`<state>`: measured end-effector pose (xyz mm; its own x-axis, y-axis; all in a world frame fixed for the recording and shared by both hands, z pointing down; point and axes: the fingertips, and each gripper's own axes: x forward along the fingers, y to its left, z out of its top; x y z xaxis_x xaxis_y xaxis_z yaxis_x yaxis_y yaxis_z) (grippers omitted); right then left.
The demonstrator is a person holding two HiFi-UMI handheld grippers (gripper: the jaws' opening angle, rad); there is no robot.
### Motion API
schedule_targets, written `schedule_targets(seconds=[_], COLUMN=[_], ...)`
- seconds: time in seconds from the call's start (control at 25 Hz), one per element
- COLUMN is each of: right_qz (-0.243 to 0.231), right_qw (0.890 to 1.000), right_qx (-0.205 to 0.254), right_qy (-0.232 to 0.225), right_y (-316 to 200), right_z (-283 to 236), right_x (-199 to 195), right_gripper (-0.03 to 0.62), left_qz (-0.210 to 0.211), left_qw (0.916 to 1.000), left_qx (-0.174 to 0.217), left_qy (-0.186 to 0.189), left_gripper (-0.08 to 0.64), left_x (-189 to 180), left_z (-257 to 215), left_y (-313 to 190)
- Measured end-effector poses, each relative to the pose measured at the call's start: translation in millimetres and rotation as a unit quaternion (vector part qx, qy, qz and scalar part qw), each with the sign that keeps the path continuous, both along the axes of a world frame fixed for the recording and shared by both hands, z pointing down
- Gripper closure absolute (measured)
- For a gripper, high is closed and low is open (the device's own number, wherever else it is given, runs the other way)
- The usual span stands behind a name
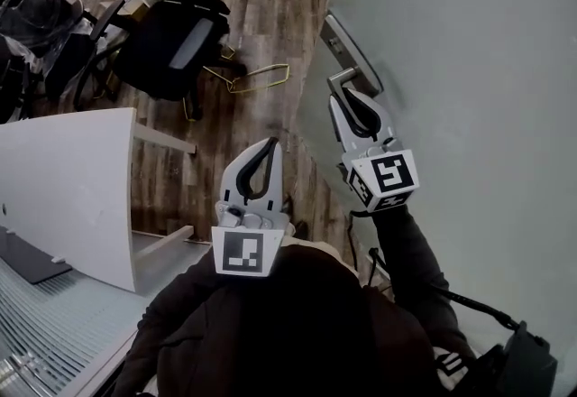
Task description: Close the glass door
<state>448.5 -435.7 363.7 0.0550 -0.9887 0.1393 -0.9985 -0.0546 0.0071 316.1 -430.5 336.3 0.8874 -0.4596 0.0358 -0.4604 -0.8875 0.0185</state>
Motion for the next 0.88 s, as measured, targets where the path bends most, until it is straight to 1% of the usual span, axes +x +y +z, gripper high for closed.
schedule_targets(seconds=[0.16, 0.32, 0.48, 0.56, 0.76, 0.88], right_qz=[-0.031, -0.068, -0.089, -0.101, -0.132, -0.149], right_qw=[1.000, 0.998, 0.996, 0.995, 0.991, 0.989], right_qx=[0.000, 0.002, 0.001, -0.002, -0.005, -0.005], right_qy=[-0.003, -0.006, -0.002, -0.003, 0.000, 0.011], right_y=[4.8, 7.4, 9.9, 11.0, 15.9, 22.0], right_z=[-1.3, -0.5, 0.1, 0.2, 1.6, 5.7], right_x=[-42.3, -83.7, -120.1, -137.7, -184.2, -217.6], right_gripper=[0.523, 0.522, 0.522, 0.522, 0.522, 0.522], left_qz=[-0.025, -0.067, -0.108, -0.126, -0.141, -0.145], left_qw=[0.9996, 0.9977, 0.9940, 0.9919, 0.9901, 0.9895], left_qx=[0.007, 0.001, -0.003, -0.005, -0.003, -0.003], left_qy=[-0.003, -0.013, -0.019, -0.013, -0.005, 0.004], left_gripper=[0.563, 0.563, 0.563, 0.563, 0.563, 0.563], left_x=[-33.6, -79.0, -125.8, -143.2, -175.7, -199.3], left_z=[-5.0, -0.1, 4.7, 1.8, -2.9, -1.6], left_y=[28.6, 57.5, 71.7, 74.2, 81.0, 80.9])
